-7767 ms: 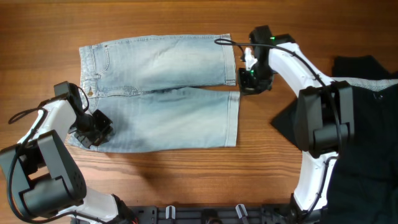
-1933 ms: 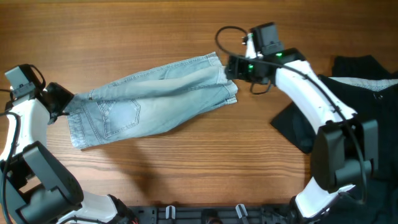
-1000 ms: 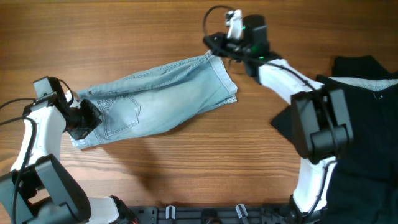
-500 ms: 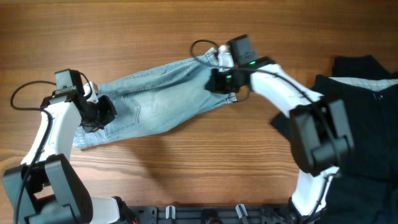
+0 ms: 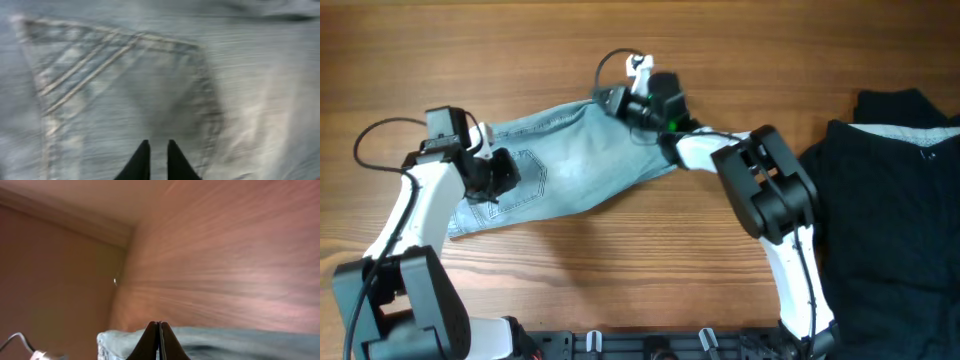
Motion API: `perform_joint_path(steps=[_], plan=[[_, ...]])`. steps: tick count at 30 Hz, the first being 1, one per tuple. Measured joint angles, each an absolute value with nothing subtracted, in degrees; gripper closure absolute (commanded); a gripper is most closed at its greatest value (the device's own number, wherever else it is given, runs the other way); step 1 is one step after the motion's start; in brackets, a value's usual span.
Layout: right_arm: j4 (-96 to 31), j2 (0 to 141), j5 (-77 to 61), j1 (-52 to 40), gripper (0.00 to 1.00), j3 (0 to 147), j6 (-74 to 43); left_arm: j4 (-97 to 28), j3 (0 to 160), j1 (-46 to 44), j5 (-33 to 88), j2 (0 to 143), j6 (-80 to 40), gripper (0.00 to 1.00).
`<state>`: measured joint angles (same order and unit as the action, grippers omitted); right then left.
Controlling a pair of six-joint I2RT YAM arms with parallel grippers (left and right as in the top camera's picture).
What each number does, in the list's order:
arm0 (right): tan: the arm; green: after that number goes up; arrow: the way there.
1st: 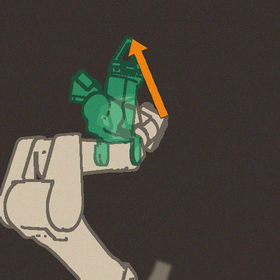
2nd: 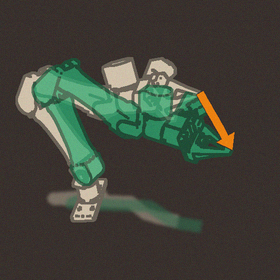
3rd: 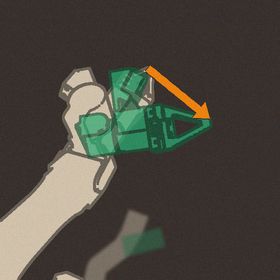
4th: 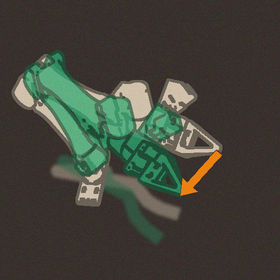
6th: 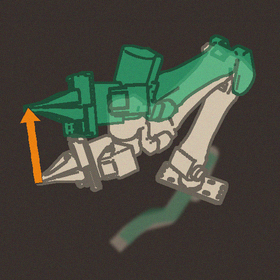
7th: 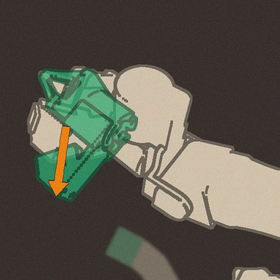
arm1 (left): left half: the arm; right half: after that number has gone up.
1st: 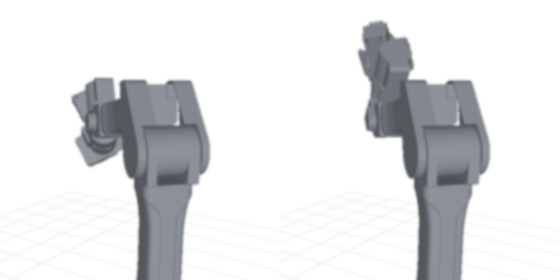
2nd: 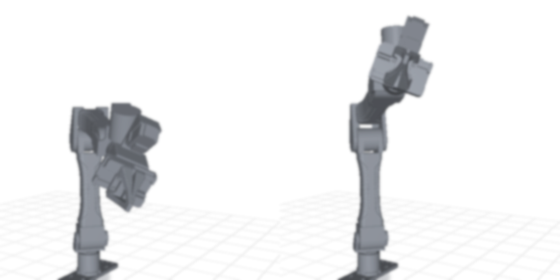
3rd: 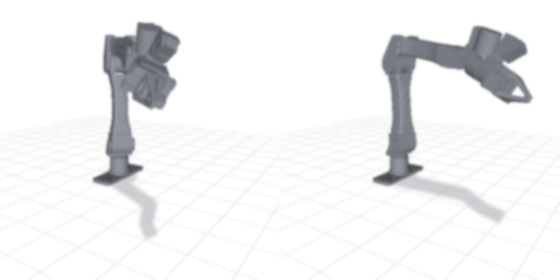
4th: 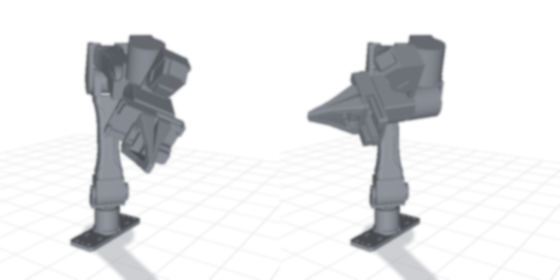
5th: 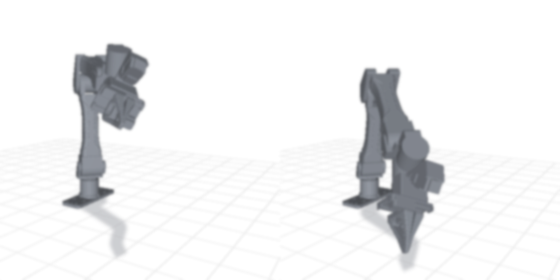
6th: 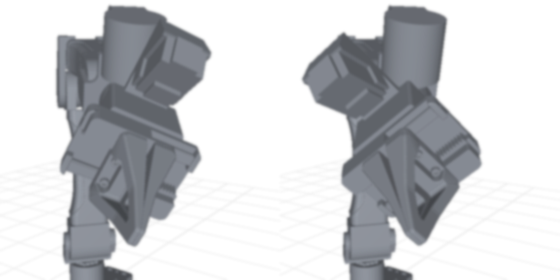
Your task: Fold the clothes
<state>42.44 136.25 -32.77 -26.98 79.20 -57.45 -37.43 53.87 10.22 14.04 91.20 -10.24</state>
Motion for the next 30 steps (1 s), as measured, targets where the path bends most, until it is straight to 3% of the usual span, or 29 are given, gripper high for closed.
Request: perform_joint_path(steps=[2, 4, 6, 8, 16, 18, 20, 21, 23, 26, 30], plan=[[38.02, 135.2, -36.95, -23.75, 0.95, 79.37, -56.64, -35.55, 53.82, 8.27, 14.06, 91.2, -10.13, 0.82], [30.57, 133.25, -41.39, -20.29, 0.95, 79.53, -54.08, -33.01, 53.78, 6.44, 14.13, 91.2, -10.11, 0.9], [19.35, 129.45, -45.19, -16.53, 0.95, 79.79, -49.47, -28.86, 53.58, 4.86, 14.46, 91.2, -9.87, 0.96], [5.34, 123.83, -46.59, -14.0, 0.92, 79.96, -43.22, -23.44, 53.47, 3.9, 14.48, 91.31, -9.93, 0.96], [-39.46, 103.98, -30.96, -16.08, 0.88, 80.73, -22.65, -8.23, 53.49, 3.6, 8.38, 101.73, -10.79, 0.96], [-43.27, 104.25, -26.3, -16.82, 0.88, 80.51, -19.22, -6.66, 53.52, 3.95, 2.96, 104.51, -14.55, 0.95], [-43.22, 104.88, -21.45, -16.95, 0.8, 79.31, -16.32, -4.99, 53.71, 5.1, -0.73, 105.93, -18.9, 0.94], [-41.78, 105.27, -19.81, -16.95, 0.75, 78.48, -15.07, -4.38, 53.76, 6.0, -0.93, 106.26, -20.21, 0.92], [-38.65, 106.37, -17.61, -16.93, 0.52, 76.99, -13.23, -4.21, 53.89, 7.51, -0.16, 106.34, -21.76, 0.9], [-34.26, 110.48, -15.53, -16.95, 0.45, 76.14, -11.62, -4.36, 54.15, 9.89, 3.77, 106.34, -23.22, 0.87], [-30.79, 115.42, -15.16, -16.93, 0.44, 76.09, -11.18, -4.71, 54.28, 10.79, 8.51, 106.28, -23.49, 0.84]])
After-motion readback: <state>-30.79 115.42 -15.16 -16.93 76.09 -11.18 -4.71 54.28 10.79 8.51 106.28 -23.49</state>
